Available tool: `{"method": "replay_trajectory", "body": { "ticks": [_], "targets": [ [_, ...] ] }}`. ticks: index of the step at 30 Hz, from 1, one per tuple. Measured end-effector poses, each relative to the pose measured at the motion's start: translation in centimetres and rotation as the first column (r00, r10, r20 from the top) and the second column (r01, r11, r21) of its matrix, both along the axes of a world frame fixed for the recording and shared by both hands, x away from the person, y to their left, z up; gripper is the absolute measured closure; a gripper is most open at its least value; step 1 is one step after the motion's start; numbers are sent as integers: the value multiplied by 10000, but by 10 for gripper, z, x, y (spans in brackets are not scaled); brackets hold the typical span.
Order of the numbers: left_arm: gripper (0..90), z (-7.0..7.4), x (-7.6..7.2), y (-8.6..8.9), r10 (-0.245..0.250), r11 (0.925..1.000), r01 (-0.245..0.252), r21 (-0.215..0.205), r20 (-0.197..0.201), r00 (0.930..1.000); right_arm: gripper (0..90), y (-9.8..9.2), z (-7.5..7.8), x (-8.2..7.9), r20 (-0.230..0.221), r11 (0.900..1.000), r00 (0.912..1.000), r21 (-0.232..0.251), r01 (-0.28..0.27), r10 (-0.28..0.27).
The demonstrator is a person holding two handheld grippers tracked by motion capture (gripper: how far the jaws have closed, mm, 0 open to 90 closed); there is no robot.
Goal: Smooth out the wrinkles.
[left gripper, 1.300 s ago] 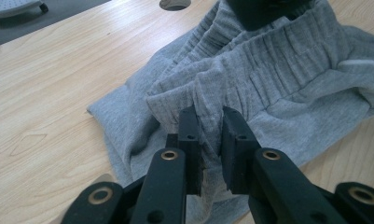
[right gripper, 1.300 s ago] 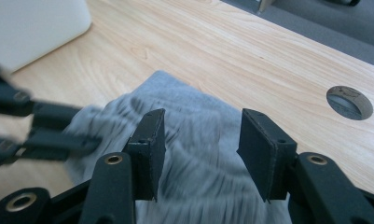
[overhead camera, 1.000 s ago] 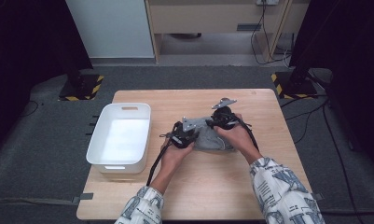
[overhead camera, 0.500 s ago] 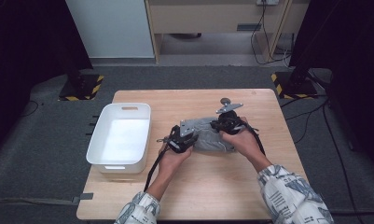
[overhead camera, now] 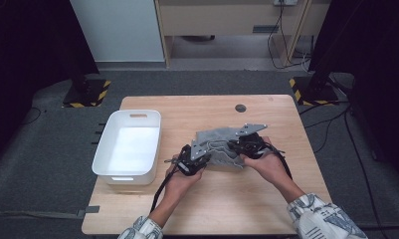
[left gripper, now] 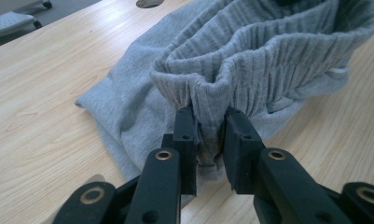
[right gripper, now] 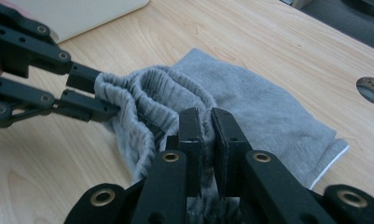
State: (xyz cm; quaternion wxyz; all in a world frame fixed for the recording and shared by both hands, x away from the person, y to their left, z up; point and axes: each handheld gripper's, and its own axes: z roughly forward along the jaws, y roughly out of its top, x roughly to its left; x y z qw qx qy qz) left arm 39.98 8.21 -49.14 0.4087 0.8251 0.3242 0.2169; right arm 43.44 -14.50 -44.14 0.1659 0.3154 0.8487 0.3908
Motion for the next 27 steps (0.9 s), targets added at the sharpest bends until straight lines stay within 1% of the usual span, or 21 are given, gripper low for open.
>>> {"method": "replay_trajectory", "body": {
  "ticks": [3,5,8,10,13,15,17,18,20,22,23,27],
  "targets": [
    [768,-3,2,1,81,10000,-81,40,20,10000,832,-2,-1,-3,-49,10000,10000,60,-41,41],
    [773,-5,4,3,173,9998,-173,-57,-7,9999,833,-2,-3,-4,-88,10000,9999,17,-88,88],
    [781,-7,6,5,215,9998,-215,12,51,9998,835,-2,-4,-6,-113,9999,9999,42,-115,116],
    [785,-8,7,7,266,9996,-266,-66,21,9996,838,-2,-5,-7,-122,9998,9997,13,-216,216],
    [791,-7,10,8,309,9995,-309,-18,61,9995,839,-1,-5,-8,-134,9997,9997,61,-220,221],
    [790,-7,9,7,311,9995,-311,-74,17,9995,839,-1,-4,-8,-144,9997,9997,67,-216,217],
    [779,-6,6,7,290,9995,-291,-126,-74,9996,838,-1,-4,-10,-151,9997,9996,91,-228,229],
    [759,-6,4,8,243,9996,-246,-163,-149,9996,837,-1,-5,-10,-141,9996,9996,85,-261,262],
    [732,-5,-3,9,125,9998,-127,-154,-161,9998,835,-3,-5,-13,-195,9995,9994,131,-278,280],
    [679,-5,-10,13,60,9995,-68,-322,-250,9997,830,-5,-7,-17,-205,9995,9994,179,-279,282],
    [643,-4,-12,15,64,9992,-74,-390,-234,9997,826,-6,-8,-20,-229,9994,9994,204,-273,278],
    [593,-1,-25,23,-49,9976,27,-693,-315,9995,812,-8,-11,-30,-207,9993,9993,243,-293,298]
  ]
}}
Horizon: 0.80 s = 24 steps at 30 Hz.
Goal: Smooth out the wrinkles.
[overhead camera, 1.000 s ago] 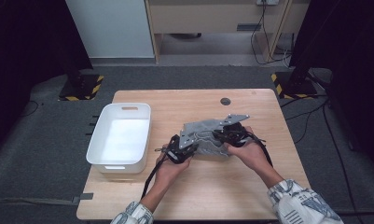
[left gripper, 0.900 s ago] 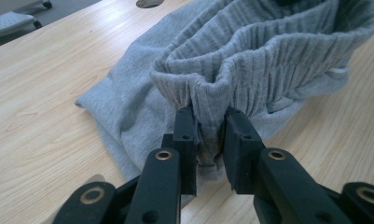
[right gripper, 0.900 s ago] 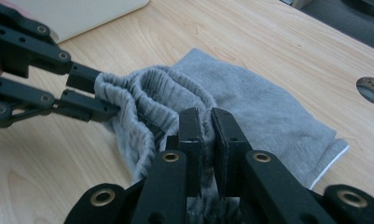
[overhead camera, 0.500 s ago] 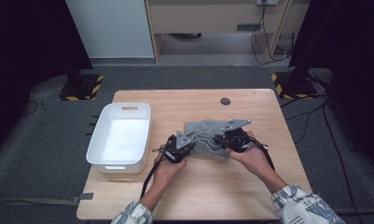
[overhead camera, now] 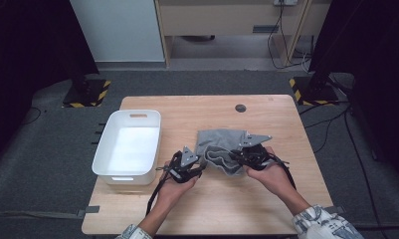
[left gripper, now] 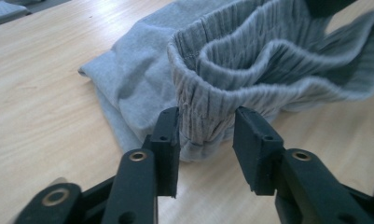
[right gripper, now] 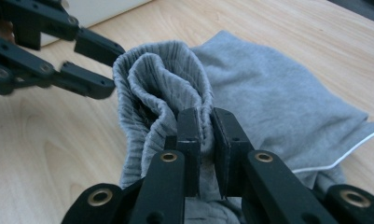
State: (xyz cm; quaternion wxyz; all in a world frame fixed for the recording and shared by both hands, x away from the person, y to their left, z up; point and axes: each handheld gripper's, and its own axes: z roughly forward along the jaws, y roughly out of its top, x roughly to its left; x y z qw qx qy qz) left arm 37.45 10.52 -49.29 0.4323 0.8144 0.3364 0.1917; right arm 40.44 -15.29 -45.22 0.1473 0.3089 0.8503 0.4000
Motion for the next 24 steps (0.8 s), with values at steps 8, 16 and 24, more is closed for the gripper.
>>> {"method": "replay_trajectory", "body": {
  "ticks": [8,16,24],
  "targets": [
    [543,9,-14,16,117,9991,-107,-412,243,9996,798,-5,-7,-23,167,9993,9994,-216,-303,307],
    [530,4,-13,25,436,9980,-429,-456,142,9989,741,-11,-20,-41,-30,9981,9985,-284,-550,549],
    [523,0,-15,15,266,9996,-267,28,423,9988,721,-14,-35,-49,-221,9963,9972,-464,-728,718]
  ]
}}
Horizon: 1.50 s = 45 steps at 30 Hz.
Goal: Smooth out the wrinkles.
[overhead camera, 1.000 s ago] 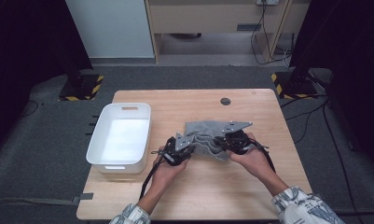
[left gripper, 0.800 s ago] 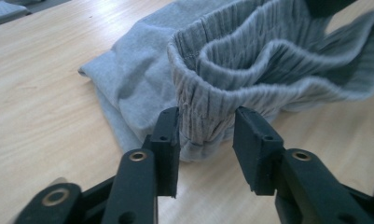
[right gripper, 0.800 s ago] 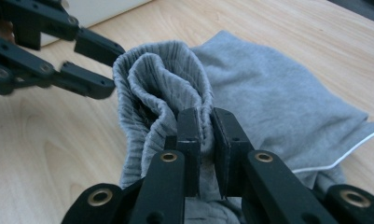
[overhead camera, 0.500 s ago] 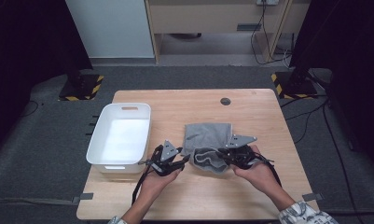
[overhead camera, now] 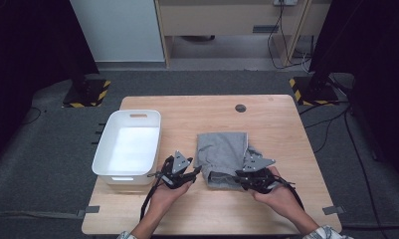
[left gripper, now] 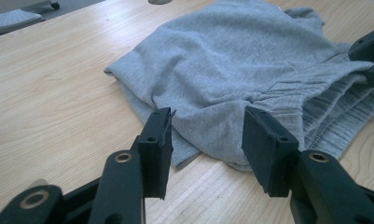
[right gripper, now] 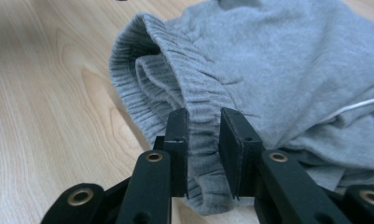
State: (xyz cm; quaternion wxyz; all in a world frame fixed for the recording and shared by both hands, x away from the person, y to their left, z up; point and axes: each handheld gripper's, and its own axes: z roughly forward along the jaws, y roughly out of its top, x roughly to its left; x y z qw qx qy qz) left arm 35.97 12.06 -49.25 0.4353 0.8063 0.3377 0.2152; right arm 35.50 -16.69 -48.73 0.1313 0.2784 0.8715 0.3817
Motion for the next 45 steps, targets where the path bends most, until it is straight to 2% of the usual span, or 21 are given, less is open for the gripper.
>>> {"method": "replay_trajectory", "body": {
  "ticks": [4,11,20,26,33,39,45],
  "targets": [
    [519,-1,0,-3,-32,9999,32,112,25,10000,710,-2,-4,-3,-155,9999,9998,-77,-94,93],
    [512,0,2,-5,76,9999,-76,-80,5,10000,668,-6,-9,-5,-285,9995,9995,-276,-143,135],
    [488,3,7,-9,228,9992,-227,-335,9,9997,556,-13,4,-4,-148,10000,9999,-21,64,-64],
    [469,1,10,-10,258,9993,-259,-257,-49,9997,451,-18,11,9,46,9984,9984,39,559,-559],
    [424,-1,18,-7,453,9986,-459,-277,-222,9987,365,-26,18,29,192,9925,9924,160,1215,-1218],
    [383,-2,24,-12,451,9985,-462,-284,-386,9982,346,-31,22,46,180,9851,9851,209,1707,-1711],
    [364,-4,25,-16,321,9994,-326,-120,-425,9986,357,-34,31,63,166,9775,9780,391,2071,-2078]
  ]
}}
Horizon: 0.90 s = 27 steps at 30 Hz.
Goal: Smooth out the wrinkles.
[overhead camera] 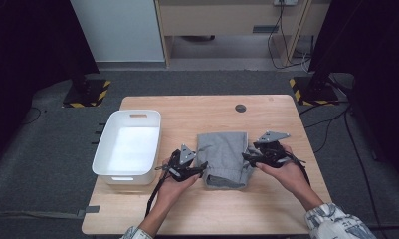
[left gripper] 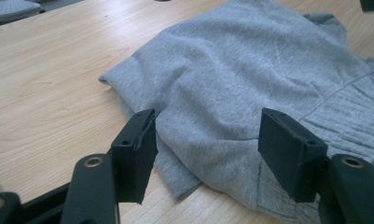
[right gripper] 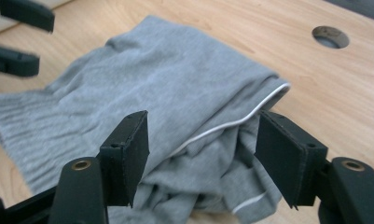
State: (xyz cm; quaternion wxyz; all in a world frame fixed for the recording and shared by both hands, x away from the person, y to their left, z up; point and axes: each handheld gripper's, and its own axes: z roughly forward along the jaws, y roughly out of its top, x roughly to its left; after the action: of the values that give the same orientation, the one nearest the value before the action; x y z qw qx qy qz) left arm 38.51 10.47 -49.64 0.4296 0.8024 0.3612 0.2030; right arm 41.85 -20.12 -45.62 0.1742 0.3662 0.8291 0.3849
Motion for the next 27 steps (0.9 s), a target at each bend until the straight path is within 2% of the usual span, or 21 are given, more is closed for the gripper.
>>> {"method": "replay_trajectory", "body": {
  "ticks": [7,10,12,20,23,27],
  "targets": [
    [354,-1,2,0,26,10000,-26,26,-30,10000,506,5,4,18,-110,9999,9998,65,158,-158],
    [353,-2,3,0,54,10000,-54,73,-51,10000,589,7,6,27,-1,9994,9994,126,333,-333],
    [354,-3,4,0,92,9999,-91,91,-95,9999,608,10,6,34,-41,9988,9988,27,487,-487],
    [360,-4,5,-1,142,9999,-141,83,-106,9998,600,21,1,54,-214,9968,9970,-305,741,-748],
    [360,-4,6,-4,194,9998,-196,-88,-138,9997,574,24,-1,58,-263,9958,9960,-378,838,-849],
    [353,-4,4,-9,-62,9999,64,131,-182,9998,576,28,-3,63,-272,9939,9940,-340,1049,-1059]
  ]
}}
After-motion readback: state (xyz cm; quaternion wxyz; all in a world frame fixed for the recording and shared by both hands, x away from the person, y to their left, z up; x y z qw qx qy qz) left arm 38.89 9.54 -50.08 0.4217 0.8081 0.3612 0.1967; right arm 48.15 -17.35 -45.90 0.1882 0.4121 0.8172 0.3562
